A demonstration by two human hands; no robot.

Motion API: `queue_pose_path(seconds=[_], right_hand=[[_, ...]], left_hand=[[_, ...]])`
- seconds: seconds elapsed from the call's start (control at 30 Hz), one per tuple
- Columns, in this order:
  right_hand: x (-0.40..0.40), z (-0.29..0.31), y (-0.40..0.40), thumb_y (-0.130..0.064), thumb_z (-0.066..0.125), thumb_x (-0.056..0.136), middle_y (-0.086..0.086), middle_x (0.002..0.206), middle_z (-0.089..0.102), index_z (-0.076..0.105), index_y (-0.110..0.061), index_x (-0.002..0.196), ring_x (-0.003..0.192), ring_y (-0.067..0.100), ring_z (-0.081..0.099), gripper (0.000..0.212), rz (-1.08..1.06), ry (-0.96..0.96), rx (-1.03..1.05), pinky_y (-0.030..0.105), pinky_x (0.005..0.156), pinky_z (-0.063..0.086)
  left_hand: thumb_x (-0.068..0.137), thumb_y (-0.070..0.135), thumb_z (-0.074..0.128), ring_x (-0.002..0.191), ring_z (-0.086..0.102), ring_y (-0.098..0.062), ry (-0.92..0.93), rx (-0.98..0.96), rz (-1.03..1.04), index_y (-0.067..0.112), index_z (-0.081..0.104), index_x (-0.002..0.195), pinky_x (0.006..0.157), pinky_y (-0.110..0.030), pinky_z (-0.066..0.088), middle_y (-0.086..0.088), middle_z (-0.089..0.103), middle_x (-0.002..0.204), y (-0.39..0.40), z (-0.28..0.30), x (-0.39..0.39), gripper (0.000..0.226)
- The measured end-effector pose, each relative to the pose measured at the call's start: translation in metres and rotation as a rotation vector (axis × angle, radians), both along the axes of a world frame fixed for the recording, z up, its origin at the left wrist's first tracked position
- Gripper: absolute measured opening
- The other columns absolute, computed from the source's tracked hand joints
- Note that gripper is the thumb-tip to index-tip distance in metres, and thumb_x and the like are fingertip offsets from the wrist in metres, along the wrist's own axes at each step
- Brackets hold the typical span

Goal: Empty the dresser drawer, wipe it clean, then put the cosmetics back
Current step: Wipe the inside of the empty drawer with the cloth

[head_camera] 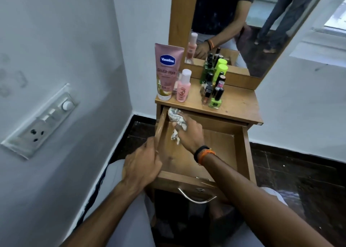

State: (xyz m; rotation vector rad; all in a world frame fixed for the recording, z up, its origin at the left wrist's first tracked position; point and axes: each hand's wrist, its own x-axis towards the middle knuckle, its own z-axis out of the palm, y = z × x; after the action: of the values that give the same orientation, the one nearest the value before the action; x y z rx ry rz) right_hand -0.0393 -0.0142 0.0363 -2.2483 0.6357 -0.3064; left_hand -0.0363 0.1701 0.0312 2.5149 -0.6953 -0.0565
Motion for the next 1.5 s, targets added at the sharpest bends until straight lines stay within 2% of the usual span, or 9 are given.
queue_pose_path(seconds=[0.2, 0.37, 0.5, 0.6, 0.87, 1.03, 1.17, 1.3, 1.5], right_hand=[[0.019, -0.01, 0.037, -0.024, 0.059, 0.094, 0.008, 0.125, 0.069, 0.042, -0.028, 0.151, 0.111, 0.027, 0.065, 0.06, 0.07, 0.037, 0.058, 0.021, 0.087, 0.045], [-0.019, 0.008, 0.039, -0.027, 0.058, 0.094, 0.004, 0.119, 0.071, 0.048, -0.03, 0.145, 0.104, 0.022, 0.068, 0.051, 0.434, 0.182, -0.063, 0.033, 0.092, 0.054], [-0.045, 0.009, 0.04, -0.03, 0.063, 0.094, -0.009, 0.139, 0.061, 0.051, -0.038, 0.142, 0.123, 0.007, 0.059, 0.051, 0.54, 0.277, 0.081, 0.027, 0.105, 0.047], [-0.031, 0.002, 0.049, -0.026, 0.066, 0.094, -0.007, 0.13, 0.067, 0.057, -0.028, 0.139, 0.112, 0.005, 0.065, 0.046, 0.408, 0.141, 0.013, 0.016, 0.093, 0.049], [0.047, 0.006, 0.032, -0.033, 0.07, 0.089, 0.004, 0.123, 0.071, 0.066, -0.024, 0.13, 0.114, 0.023, 0.064, 0.042, -0.023, 0.054, -0.025, 0.033, 0.103, 0.047], [0.027, 0.013, 0.045, -0.041, 0.075, 0.086, 0.005, 0.11, 0.075, 0.07, -0.023, 0.123, 0.096, 0.019, 0.069, 0.042, 0.156, 0.167, -0.246, 0.033, 0.092, 0.055], [-0.012, 0.02, 0.065, -0.044, 0.083, 0.075, -0.008, 0.101, 0.065, 0.067, -0.026, 0.113, 0.091, 0.01, 0.062, 0.044, 0.354, 0.215, -0.203, 0.029, 0.081, 0.057], [-0.031, 0.013, 0.073, -0.039, 0.084, 0.075, -0.017, 0.093, 0.047, 0.059, -0.03, 0.099, 0.082, -0.003, 0.045, 0.036, 0.427, 0.211, -0.154, 0.01, 0.061, 0.03], [-0.002, 0.002, 0.053, -0.037, 0.078, 0.083, -0.001, 0.117, 0.054, 0.062, -0.026, 0.117, 0.098, 0.012, 0.058, 0.039, 0.279, 0.096, -0.166, 0.018, 0.077, 0.047]], left_hand=[[0.1, 0.029, 0.049, 0.113, 0.061, -0.02, 0.604, -0.359, 0.099, 0.03, 0.057, 0.128, 0.098, -0.038, 0.046, 0.005, 0.066, 0.123, 0.006, 0.001, 0.022, 0.03], [0.106, 0.048, 0.027, 0.101, 0.066, -0.01, 1.078, -0.734, 0.208, 0.021, 0.065, 0.119, 0.081, -0.023, 0.047, 0.007, 0.074, 0.103, 0.012, 0.012, 0.03, 0.048], [0.095, 0.072, 0.004, 0.139, 0.043, -0.024, 1.11, -0.682, 0.154, 0.021, 0.05, 0.144, 0.11, -0.039, 0.024, -0.003, 0.057, 0.143, 0.019, 0.007, 0.036, 0.084], [0.088, 0.08, 0.002, 0.14, 0.043, -0.024, 1.157, -0.705, 0.152, 0.026, 0.042, 0.15, 0.115, -0.04, 0.021, 0.0, 0.059, 0.14, 0.019, 0.005, 0.037, 0.092], [0.087, 0.082, 0.008, 0.139, 0.046, -0.026, 1.144, -0.829, 0.174, 0.034, 0.029, 0.155, 0.102, -0.033, 0.035, -0.005, 0.032, 0.161, 0.022, 0.009, 0.036, 0.085], [0.089, 0.079, 0.008, 0.128, 0.053, -0.021, 1.135, -0.846, 0.192, 0.031, 0.032, 0.154, 0.094, -0.031, 0.042, -0.001, 0.049, 0.151, 0.019, 0.008, 0.034, 0.084], [0.091, 0.076, 0.011, 0.138, 0.044, -0.021, 1.124, -0.94, 0.252, 0.027, 0.036, 0.152, 0.12, -0.048, 0.024, -0.007, 0.041, 0.156, 0.018, 0.008, 0.034, 0.082], [0.093, 0.073, 0.013, 0.148, 0.03, -0.021, 1.11, -0.959, 0.284, 0.025, 0.043, 0.149, 0.121, -0.047, 0.021, -0.01, 0.033, 0.16, 0.017, 0.014, 0.031, 0.079], [0.095, 0.071, 0.008, 0.135, 0.048, -0.022, 1.11, -0.882, 0.236, 0.026, 0.039, 0.151, 0.101, -0.036, 0.039, -0.006, 0.047, 0.152, 0.018, 0.01, 0.032, 0.078]])
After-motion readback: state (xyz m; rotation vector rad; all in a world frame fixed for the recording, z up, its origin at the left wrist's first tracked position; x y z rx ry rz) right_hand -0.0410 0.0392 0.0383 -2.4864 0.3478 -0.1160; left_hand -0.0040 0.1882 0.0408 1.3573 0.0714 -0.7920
